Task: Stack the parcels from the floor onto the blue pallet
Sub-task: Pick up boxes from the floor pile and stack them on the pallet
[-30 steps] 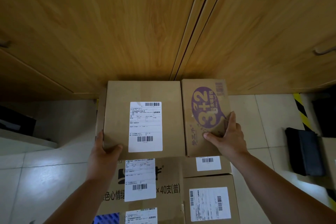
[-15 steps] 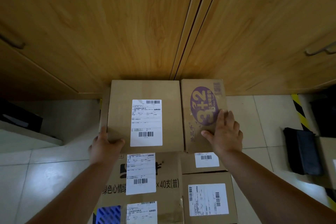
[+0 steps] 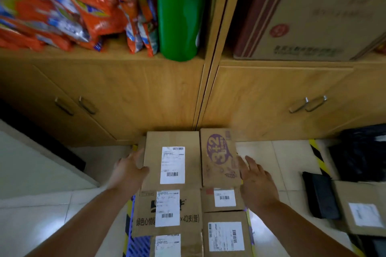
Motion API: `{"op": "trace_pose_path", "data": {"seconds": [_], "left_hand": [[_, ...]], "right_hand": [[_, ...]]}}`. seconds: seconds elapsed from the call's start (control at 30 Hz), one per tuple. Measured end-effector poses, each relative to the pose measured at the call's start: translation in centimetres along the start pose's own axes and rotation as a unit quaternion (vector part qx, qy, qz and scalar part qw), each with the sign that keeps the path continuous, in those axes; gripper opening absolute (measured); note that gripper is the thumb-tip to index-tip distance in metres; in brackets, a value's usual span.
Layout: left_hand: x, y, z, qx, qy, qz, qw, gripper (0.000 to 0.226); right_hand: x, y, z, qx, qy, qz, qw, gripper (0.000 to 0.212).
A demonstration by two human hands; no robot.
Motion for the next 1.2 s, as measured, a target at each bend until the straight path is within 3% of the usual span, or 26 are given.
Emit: {"op": "trace_pose_path", "data": {"seconds": [0.27,0.47,0.77,0.93,1.2], "left_hand": [[7.1,9.4,-12.8,-0.1,0.0,-0.014,0.995,0.053],[8.7,13.2,-22.4,-0.15,-0.017,-0.024,0.988,0.045],[8.9,11.5,-34.8,-0.239,-0.074,0.014,0.968,0.039],[7.3,11.1,-40.7,-0.271,-0.129,0.063,0.952,0.037],[2.0,15.9,-47.4,-0.337,-0.158,0.112,0.921,0.032]], "right_hand": [[11.6,-0.4,-12.1,0.002,0.018,-0.001,1.0,0.069],[16.1,-0.4,-22.0,-0.024,0.039,-0.002,0.999,0.055],[15.2,-2.6,-37.4,-0.071,0.073,0.042,0.994,0.051],[12.9,-2.7,-45.1,-0.105,0.048,0.078,0.99,0.044],[11.6,3.5,-55.4,-0.191,0.078,0.14,0.968,0.034]]}}
Point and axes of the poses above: each hand's wrist, its own z-axis towards the middle knuckle, its own x-axis out of the back of the hand, y = z × x, the point moved 8 cm from there along z, towards the middle knuckle, and after that the axes turned 9 degrees about -y, right-handed, at the moved point
